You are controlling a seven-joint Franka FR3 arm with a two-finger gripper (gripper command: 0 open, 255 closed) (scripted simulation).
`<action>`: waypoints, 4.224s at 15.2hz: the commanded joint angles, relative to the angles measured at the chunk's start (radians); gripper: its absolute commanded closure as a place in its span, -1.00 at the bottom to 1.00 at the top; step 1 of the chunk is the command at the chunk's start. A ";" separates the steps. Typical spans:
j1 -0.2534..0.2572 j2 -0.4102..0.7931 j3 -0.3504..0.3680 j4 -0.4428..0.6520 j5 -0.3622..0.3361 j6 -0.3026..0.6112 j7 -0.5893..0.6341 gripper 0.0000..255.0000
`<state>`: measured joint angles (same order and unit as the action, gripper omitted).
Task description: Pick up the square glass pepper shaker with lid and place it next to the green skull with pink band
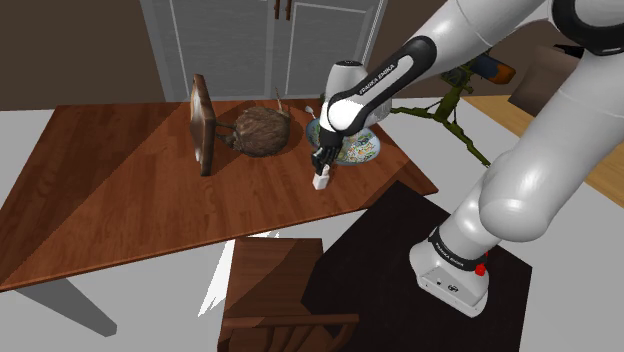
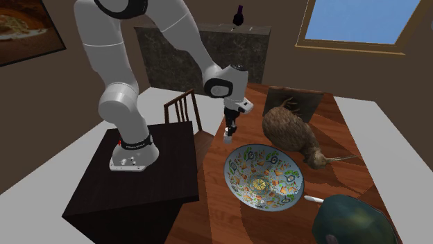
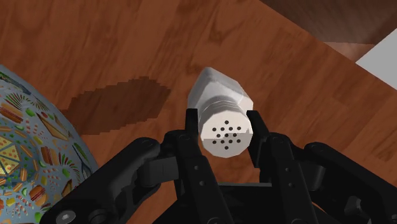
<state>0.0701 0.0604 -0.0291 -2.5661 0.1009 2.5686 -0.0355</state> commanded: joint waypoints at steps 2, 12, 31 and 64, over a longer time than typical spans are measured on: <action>-0.001 -0.043 -0.002 0.001 -0.009 -0.045 0.007 1.00; -0.004 -0.166 -0.003 0.029 -0.030 -0.195 0.027 1.00; -0.008 -0.332 -0.002 0.146 -0.050 -0.477 0.051 1.00; -0.196 0.141 -0.226 0.880 -0.023 -0.760 -0.354 1.00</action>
<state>-0.1127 0.1641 -0.2467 -1.7373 0.0694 1.8235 -0.3662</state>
